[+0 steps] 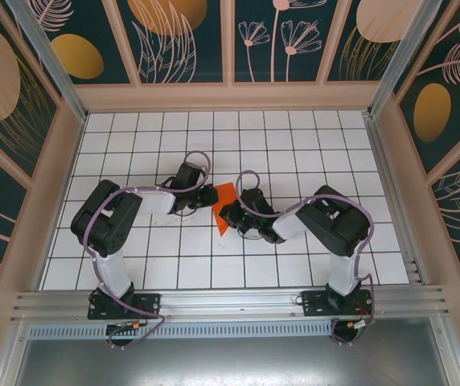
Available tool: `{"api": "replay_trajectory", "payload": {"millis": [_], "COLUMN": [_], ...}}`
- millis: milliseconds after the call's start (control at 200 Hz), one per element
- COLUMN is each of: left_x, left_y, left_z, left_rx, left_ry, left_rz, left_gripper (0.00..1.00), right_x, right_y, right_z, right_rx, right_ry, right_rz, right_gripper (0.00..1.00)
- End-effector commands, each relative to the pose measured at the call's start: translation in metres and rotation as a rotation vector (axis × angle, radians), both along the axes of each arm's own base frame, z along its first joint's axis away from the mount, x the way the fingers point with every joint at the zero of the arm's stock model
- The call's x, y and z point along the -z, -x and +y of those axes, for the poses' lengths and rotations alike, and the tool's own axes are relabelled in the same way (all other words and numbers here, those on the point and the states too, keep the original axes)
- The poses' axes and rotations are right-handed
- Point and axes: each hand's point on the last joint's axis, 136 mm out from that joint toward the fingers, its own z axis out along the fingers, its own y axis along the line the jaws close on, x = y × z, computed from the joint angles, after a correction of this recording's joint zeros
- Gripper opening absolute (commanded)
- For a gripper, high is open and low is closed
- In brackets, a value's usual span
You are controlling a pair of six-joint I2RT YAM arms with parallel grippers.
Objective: Fold a paper plane with a square sheet of paper (pick it up from the middle)
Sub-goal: Third fold the triangle at the center of the table.
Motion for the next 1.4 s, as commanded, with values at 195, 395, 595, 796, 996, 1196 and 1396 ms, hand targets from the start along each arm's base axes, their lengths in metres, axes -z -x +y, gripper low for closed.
{"api": "replay_trajectory", "payload": {"millis": [195,395,595,796,996,1196,1396], "left_x": [0.004,-0.031,-0.05,-0.049,-0.044,-0.046,-0.042], "left_y": [0.003,-0.014,-0.011,0.005,0.017,0.024,0.035], "left_z": [0.011,0.037,0.037,0.024,0.027,0.024,0.013], "left_rx": [-0.051,-0.19,-0.179,-0.117,-0.11,-0.09,-0.04], "left_ry": [-0.052,-0.042,0.056,0.148,0.155,0.194,0.233], "left_rz": [0.034,-0.019,-0.036,-0.008,0.003,0.008,0.025], "left_gripper": [0.21,0.31,0.29,0.21,0.22,0.22,0.14], "right_x": [0.014,0.014,0.008,0.002,0.0,0.002,0.004], "right_y": [0.002,0.003,0.003,0.002,0.003,0.004,0.004], "right_z": [-0.004,-0.005,-0.005,-0.004,-0.006,-0.008,-0.01], "right_rx": [-0.002,-0.004,-0.007,-0.011,-0.011,-0.005,0.002], "right_ry": [0.062,0.066,0.058,0.048,0.043,0.049,0.06], "right_rz": [0.034,0.034,0.02,0.001,-0.007,-0.002,0.003], "right_gripper": [0.09,0.21,0.25,0.24,0.34,0.28,0.06]}}
